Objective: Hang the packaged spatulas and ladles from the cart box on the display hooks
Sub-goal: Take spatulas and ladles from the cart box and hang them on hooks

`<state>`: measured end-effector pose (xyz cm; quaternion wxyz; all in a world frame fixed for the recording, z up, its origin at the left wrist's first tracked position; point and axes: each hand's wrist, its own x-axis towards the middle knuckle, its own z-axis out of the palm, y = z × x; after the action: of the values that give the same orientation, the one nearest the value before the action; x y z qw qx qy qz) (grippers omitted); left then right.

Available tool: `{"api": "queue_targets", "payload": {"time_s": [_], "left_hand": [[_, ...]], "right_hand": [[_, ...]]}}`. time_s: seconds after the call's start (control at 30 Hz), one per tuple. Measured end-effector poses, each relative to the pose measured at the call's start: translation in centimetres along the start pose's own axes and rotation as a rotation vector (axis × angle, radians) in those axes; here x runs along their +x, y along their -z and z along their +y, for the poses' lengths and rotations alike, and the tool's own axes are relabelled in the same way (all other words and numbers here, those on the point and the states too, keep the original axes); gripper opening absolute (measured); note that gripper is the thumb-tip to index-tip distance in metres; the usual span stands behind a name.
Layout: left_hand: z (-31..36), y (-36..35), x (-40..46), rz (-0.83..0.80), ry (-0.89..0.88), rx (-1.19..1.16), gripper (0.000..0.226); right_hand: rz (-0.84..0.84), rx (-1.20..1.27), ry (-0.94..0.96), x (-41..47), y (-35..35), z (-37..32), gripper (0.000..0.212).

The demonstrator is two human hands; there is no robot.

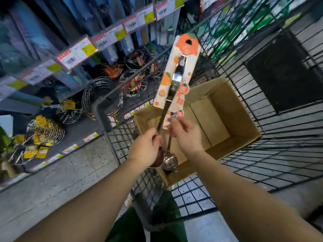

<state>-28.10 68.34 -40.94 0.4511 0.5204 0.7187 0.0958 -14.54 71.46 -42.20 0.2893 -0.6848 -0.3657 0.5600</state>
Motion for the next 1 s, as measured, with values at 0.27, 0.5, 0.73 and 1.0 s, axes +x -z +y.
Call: {"api": "queue_targets", "payload": {"time_s": [0.27,0.5,0.73,1.0], "left_hand": [[-1.5,1.1,-0.4,0.237,-0.071,-0.017,0.017],[-1.5,1.2,-0.3,0.277,-0.051,-0.063,0.015],[0.1,1.1,-1.3,0.21,-0.007,-0.124,0.017],[4.5,5.2,-5.0,0.341,-0.057,-0.249,0.011]], "right_hand": [[-0.19,-0.399,-0.409,2.6,-1.2,6.2,0.04],[-0.126,-0.341,-0.383,3.3,-1.5,9.2,0.012],[-0.005,-0.197,-0.241,1.7,2.5,4.7,0.008],[-0.044,-0.143,0.058,-3.8,2.8,-5.5,0.006]]}}
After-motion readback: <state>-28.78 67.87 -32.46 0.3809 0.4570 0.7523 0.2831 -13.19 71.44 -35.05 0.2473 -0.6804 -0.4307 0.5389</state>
